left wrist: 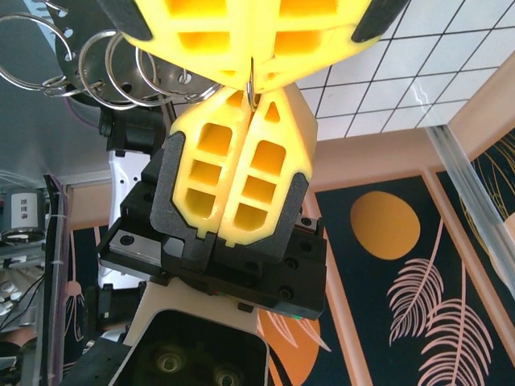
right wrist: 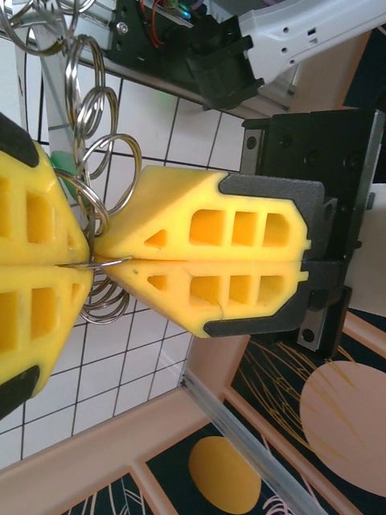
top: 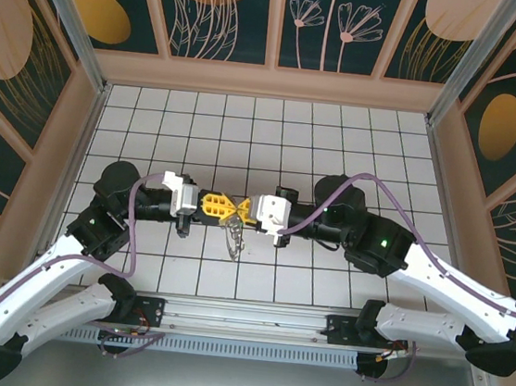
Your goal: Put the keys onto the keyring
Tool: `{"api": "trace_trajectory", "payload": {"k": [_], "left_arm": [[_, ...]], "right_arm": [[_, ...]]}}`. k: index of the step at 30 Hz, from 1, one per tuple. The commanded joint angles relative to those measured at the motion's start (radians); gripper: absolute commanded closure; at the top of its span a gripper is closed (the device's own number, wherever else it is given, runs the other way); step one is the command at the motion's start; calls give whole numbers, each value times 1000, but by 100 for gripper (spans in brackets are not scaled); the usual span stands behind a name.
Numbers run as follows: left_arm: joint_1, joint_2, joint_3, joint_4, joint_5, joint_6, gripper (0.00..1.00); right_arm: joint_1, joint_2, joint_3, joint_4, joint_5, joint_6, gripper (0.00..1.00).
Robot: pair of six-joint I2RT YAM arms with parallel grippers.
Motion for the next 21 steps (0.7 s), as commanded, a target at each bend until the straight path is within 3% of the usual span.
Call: {"api": "trace_trajectory", "payload": {"k": [1,10,16,21], "left_arm": [[-14,-2,28,51,52,12,100],[-15,83,149,-281,-164,225,97],[-14,107,155,-362,-263,274,88],[-14,120,153,-381,-276,285,94]], "right_arm": [[-12,6,-24,48,13,-6,100],[7,145,88,-127,200,-41,100],[32,192,120,-145,231,-57,100],[35,208,138,-150,226,-63,100]]}}
